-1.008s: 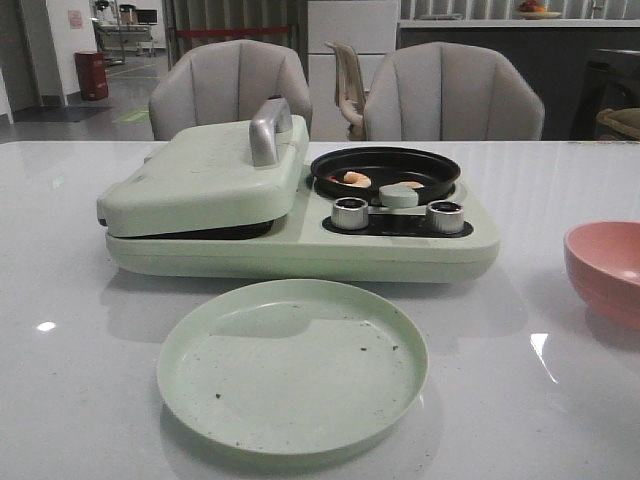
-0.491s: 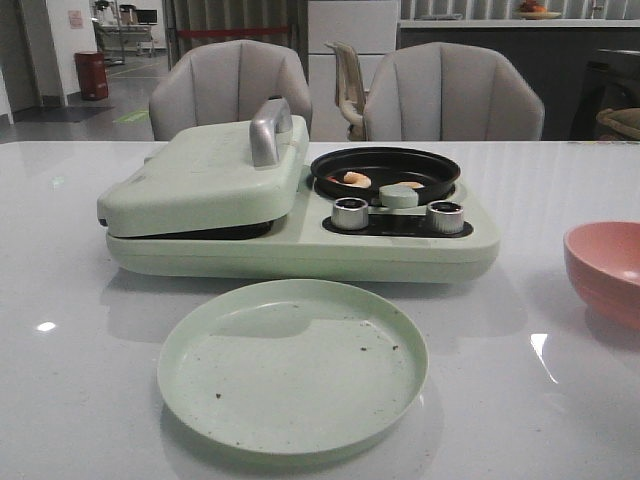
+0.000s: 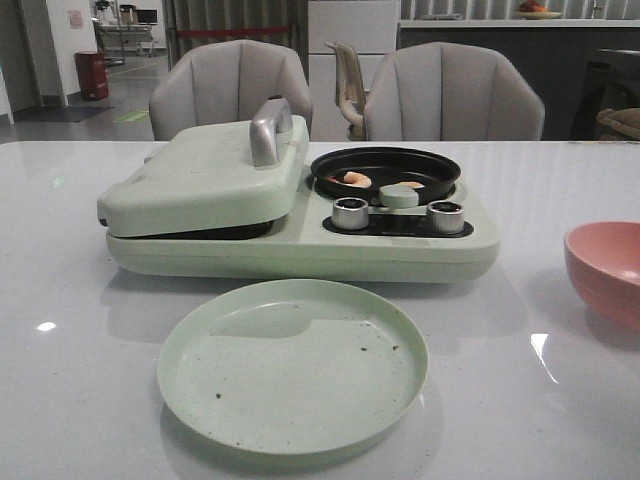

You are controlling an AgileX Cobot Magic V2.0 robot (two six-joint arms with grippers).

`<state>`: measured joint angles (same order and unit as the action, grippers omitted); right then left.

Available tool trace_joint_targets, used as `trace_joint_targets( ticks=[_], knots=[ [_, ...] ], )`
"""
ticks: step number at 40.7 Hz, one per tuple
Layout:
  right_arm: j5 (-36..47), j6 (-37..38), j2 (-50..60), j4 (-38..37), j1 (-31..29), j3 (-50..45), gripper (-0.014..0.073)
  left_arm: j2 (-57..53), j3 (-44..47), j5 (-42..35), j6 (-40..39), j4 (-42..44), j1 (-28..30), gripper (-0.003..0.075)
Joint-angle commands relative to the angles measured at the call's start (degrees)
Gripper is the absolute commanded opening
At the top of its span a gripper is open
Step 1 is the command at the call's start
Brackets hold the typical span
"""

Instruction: Make breakfast with bread and shrimp

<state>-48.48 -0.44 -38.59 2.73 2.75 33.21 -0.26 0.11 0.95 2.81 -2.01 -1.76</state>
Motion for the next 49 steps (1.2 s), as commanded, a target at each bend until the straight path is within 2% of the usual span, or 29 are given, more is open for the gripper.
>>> trace_joint_targets(
  ticks=[1, 8, 12, 18, 23, 28, 35, 39, 49],
  knots=[
    [3.0, -0.57, 0.1, 0.11, 0.1, 1.63, 0.0044, -1.16, 0.33, -5.1, -0.47, -0.5, 0.03, 0.01],
    [3.1, -0.57, 0.41, 0.19, 0.1, 1.55, 0.0044, -1.16, 0.33, -5.1, -0.47, -0.5, 0.03, 0.01],
    [5.09, -0.84, 4.5, -0.47, -0.37, 0.25, 0.0044, -1.16, 0.33, -5.1, -0.47, -0.5, 0.03, 0.01],
    [19.4, -0.84, 15.13, -0.47, -3.39, -6.76, 0.0044, -1.16, 0.33, -5.1, -0.47, -0.5, 0.03, 0.01],
    [33.0, -0.84, 24.48, -0.47, -4.23, -16.09, 0.0044, -1.16, 0.33, -5.1, -0.47, -0.5, 0.03, 0.01],
    [40.87, -0.84, 32.87, -0.16, -4.23, -24.13, 0.0044, -1.16, 0.33, -5.1, -0.47, -0.5, 0.03, 0.01],
    [45.72, -0.84, 40.63, 0.9, -4.7, -31.35, 0.0044, -1.16, 0.33, -5.1, -0.47, -0.5, 0.03, 0.01],
    [50.03, -0.84, 40.43, 1.03, -4.84, -33.98, 0.0044, -1.16, 0.33, -5.1, -0.47, -0.5, 0.03, 0.01],
    [49.56, -0.84, 40.43, 1.03, -4.84, -33.81, 0.0044, -1.16, 0.33, -5.1, -0.47, -0.5, 0.03, 0.01]
  ],
)
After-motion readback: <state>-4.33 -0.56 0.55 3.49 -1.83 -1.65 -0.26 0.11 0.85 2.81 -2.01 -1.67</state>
